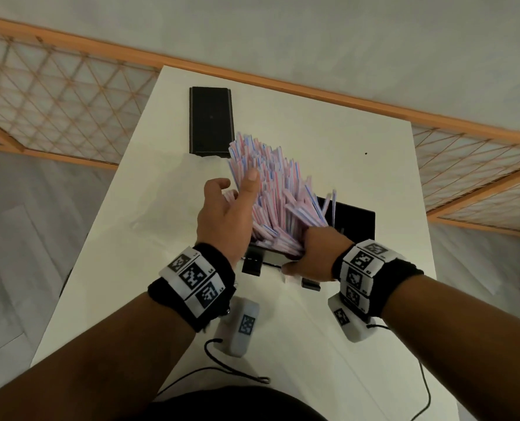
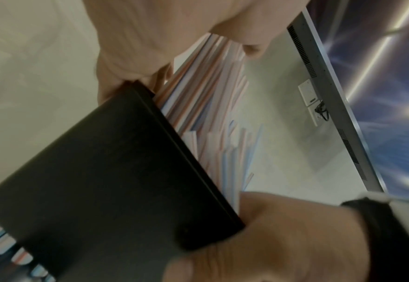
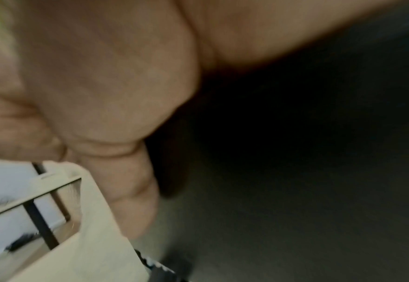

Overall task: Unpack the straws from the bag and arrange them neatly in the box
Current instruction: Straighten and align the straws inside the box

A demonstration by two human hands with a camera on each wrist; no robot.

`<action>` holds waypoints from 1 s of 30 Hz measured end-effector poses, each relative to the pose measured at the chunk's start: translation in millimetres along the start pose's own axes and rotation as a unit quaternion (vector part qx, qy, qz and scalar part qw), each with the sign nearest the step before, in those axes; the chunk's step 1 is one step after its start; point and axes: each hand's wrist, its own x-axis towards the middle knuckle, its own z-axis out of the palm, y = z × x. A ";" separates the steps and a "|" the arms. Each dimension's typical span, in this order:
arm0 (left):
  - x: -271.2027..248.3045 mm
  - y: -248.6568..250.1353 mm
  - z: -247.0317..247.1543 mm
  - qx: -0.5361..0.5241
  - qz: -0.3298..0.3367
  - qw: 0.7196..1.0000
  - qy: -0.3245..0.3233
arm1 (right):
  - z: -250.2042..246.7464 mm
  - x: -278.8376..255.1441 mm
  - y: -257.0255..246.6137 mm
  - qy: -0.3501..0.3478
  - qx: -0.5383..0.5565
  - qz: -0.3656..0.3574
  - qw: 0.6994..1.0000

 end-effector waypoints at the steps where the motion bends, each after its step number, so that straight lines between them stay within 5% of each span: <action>1: -1.1 -0.7 0.7 0.001 0.002 1.000 -0.004 | -1.4 -0.8 -1.4 0.003 -0.004 0.009 1.000; 6: -3.3 -0.9 -0.4 0.014 -0.007 1.000 -0.024 | -4.5 2.2 -6.0 -0.020 0.024 0.016 0.999; 11: -3.9 -4.0 -1.1 0.002 -0.011 0.999 -0.041 | 0.7 0.9 2.2 0.035 0.065 -0.033 0.997; 17: -9.2 -6.1 -0.4 -0.009 0.033 0.998 -0.054 | 1.3 -0.4 0.7 0.030 0.089 0.033 0.995; 21: -9.4 -8.1 0.2 0.015 0.034 0.997 -0.066 | -0.6 1.7 -4.8 -0.011 0.102 0.004 0.995; 30: -9.3 -12.4 0.0 0.042 0.057 0.994 -0.080 | -4.6 -3.9 -10.5 0.011 0.145 -0.037 0.989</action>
